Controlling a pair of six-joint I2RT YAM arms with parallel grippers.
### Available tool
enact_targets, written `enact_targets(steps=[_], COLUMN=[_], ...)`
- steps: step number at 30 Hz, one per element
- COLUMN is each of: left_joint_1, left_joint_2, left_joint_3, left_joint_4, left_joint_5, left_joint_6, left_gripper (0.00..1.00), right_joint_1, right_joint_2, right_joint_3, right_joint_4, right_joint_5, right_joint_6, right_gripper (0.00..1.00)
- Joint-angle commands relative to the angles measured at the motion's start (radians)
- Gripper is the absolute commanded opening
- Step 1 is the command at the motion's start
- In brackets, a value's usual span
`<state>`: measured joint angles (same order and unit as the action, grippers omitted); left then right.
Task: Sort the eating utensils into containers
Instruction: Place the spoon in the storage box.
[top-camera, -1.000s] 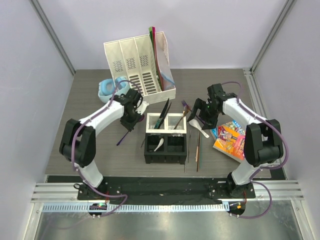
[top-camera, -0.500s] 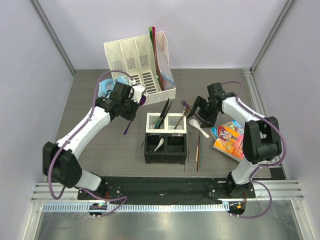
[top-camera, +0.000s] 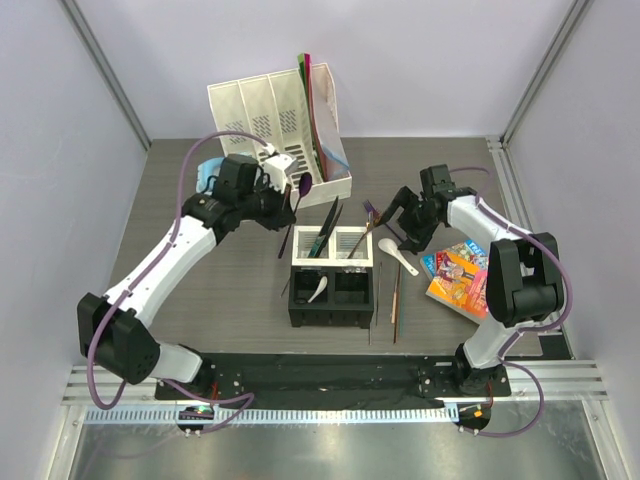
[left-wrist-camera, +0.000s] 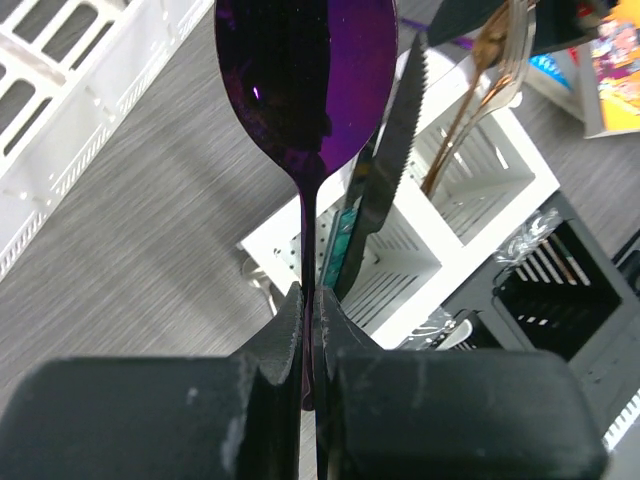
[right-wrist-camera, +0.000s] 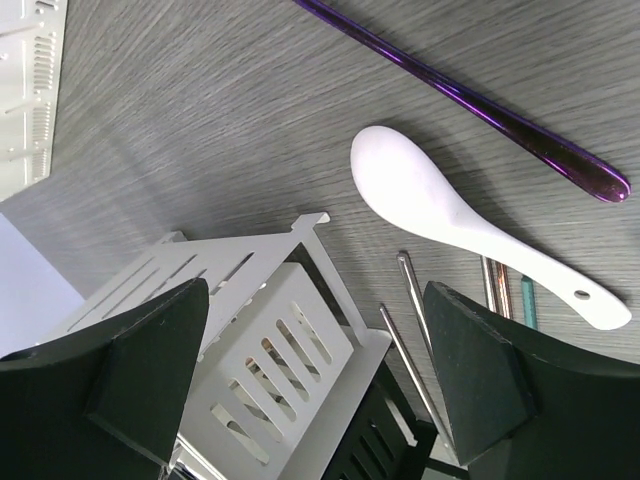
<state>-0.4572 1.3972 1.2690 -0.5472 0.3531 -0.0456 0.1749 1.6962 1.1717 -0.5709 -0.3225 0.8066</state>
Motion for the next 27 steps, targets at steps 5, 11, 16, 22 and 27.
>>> enact_targets(steps=[5, 11, 16, 22, 27], left_joint_1=[-0.003, -0.009, -0.040, -0.047, -0.063], left_joint_2=[0.009, 0.063, 0.083, 0.062, 0.011], left_joint_3=[0.115, 0.168, 0.168, 0.148, 0.089], left_joint_4=[0.116, 0.135, 0.148, 0.130, 0.093], left_joint_5=[0.110, 0.159, 0.175, 0.268, 0.313], left_joint_6=[-0.025, -0.062, -0.073, -0.095, -0.106], left_gripper=[0.00, 0.00, 0.00, 0.00, 0.00], right_joint_1=[-0.005, -0.014, -0.032, -0.045, -0.048], right_joint_2=[0.006, 0.013, 0.010, 0.002, -0.001], right_joint_3=[-0.009, 0.008, 0.002, 0.002, -0.018], right_joint_4=[0.062, 0.072, 0.088, 0.091, 0.085], right_joint_5=[-0.029, -0.026, -0.029, -0.033, -0.044], right_joint_6=[0.059, 0.060, 0.071, 0.065, 0.059], right_gripper=[0.94, 0.94, 0.94, 0.94, 0.94])
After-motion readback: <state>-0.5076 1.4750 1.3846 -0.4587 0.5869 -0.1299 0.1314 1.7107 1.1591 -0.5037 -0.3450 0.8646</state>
